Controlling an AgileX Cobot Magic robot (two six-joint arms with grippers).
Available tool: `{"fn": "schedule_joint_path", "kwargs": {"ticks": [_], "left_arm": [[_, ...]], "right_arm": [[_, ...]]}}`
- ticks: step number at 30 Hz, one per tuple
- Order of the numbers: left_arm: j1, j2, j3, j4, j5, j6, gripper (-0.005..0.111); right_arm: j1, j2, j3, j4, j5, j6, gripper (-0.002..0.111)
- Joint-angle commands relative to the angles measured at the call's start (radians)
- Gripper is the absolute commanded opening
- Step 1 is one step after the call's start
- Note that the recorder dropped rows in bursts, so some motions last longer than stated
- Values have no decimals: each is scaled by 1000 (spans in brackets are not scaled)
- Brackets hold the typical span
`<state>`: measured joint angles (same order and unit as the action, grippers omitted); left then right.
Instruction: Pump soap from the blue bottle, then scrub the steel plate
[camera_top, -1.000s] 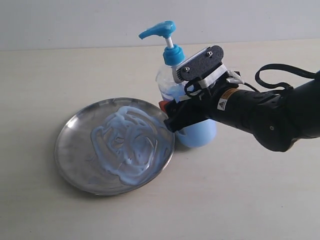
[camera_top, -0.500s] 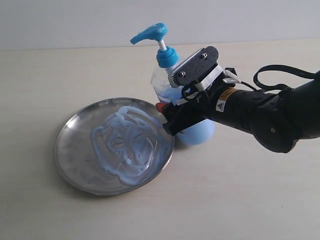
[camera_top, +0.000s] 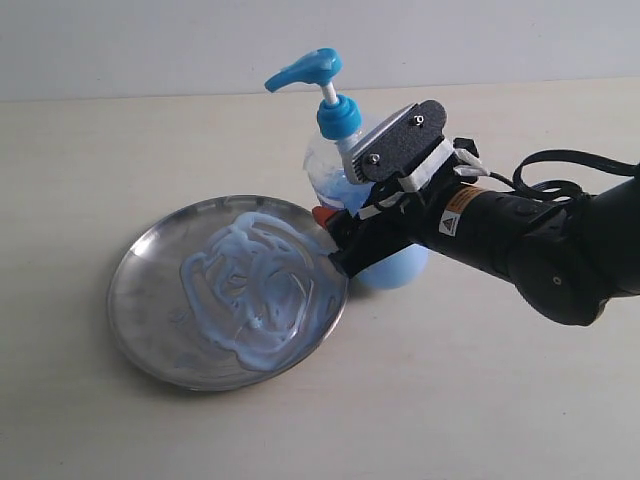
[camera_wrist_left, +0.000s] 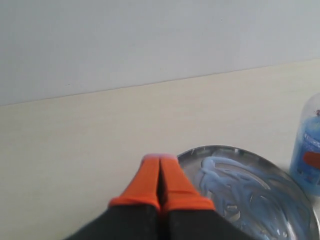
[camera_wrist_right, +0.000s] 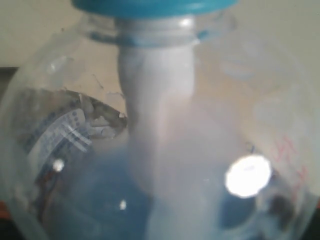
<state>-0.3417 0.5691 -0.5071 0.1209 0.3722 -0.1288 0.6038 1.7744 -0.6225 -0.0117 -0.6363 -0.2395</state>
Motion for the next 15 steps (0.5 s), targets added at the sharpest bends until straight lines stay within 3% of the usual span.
{"fn": "schedule_joint_path", "kwargs": {"ticks": [1,15], "left_arm": [[-31,83,-71,-7,-3,1,0],[-31,141,-109,-7,-19,1,0]], "right_arm": [[1,-16,-10,-7,-130,-3,0],[1,-16,-10,-7,-136,-3,0]]}}
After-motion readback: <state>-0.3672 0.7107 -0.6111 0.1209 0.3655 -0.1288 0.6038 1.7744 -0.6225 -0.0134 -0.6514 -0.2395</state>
